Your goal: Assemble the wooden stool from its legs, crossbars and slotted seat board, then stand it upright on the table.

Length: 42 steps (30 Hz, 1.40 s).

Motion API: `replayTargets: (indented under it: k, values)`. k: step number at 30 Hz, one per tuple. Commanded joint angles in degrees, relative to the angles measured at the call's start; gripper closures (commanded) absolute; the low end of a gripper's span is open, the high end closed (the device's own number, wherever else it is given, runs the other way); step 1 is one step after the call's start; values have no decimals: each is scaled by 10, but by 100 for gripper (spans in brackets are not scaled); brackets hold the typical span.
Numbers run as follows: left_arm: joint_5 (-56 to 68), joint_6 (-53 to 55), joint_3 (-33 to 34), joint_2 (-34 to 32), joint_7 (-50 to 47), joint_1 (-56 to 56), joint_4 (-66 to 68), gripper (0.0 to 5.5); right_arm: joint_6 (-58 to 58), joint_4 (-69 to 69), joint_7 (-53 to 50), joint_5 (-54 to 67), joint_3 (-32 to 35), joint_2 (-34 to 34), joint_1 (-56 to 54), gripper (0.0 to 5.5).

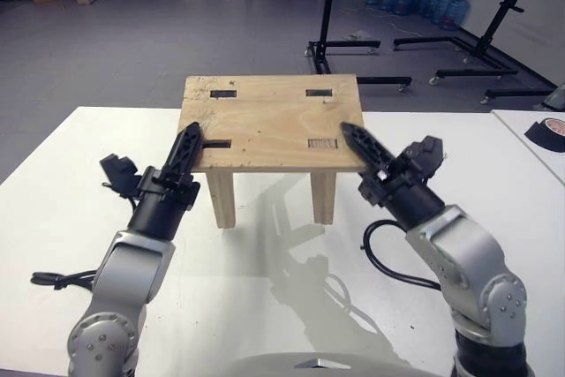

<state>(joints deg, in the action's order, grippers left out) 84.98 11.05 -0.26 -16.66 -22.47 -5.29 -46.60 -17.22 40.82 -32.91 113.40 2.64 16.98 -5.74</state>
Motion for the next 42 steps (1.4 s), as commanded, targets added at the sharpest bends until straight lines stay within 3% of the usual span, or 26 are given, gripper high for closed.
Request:
replayTargets:
  k: [1, 10, 15, 18, 24, 28, 30, 33, 42]
  values:
    - [-60, 59, -23, -24, -45, 35, 30, 371, 48, -10, -81, -22, 2, -26, -63, 400]
    - [-64, 79, -40, -14, -139, 111, 110, 371, 45, -57, -215, -169, -15, -37, -88, 398]
    - [-107, 117, -51, -33, -186, 130, 155, 371, 1, -128, -186, -227, -21, -23, -38, 390]
    - [-120, 136, -57, -36, -192, 136, 168, 286, -22, -159, -171, -270, -33, -9, -32, 389]
    - [-162, 148, -25, -2, -146, 105, 210, 187, -64, -168, -182, -347, -49, -21, -37, 234]
    - [-214, 156, -26, 0, -113, 104, 200, 127, -104, -182, -122, -444, -53, 18, -56, 160]
    - [-252, 156, -29, 2, -95, 106, 200, 96, -112, -186, -91, -491, -57, 23, -57, 156]
    - [-308, 152, -25, -2, -64, 108, 187, 96, -105, -172, -39, -570, -62, 25, -67, 156]
    - [-501, 129, 58, -127, 76, 215, 150, 96, -112, -152, 29, -591, 66, 37, -256, 156]
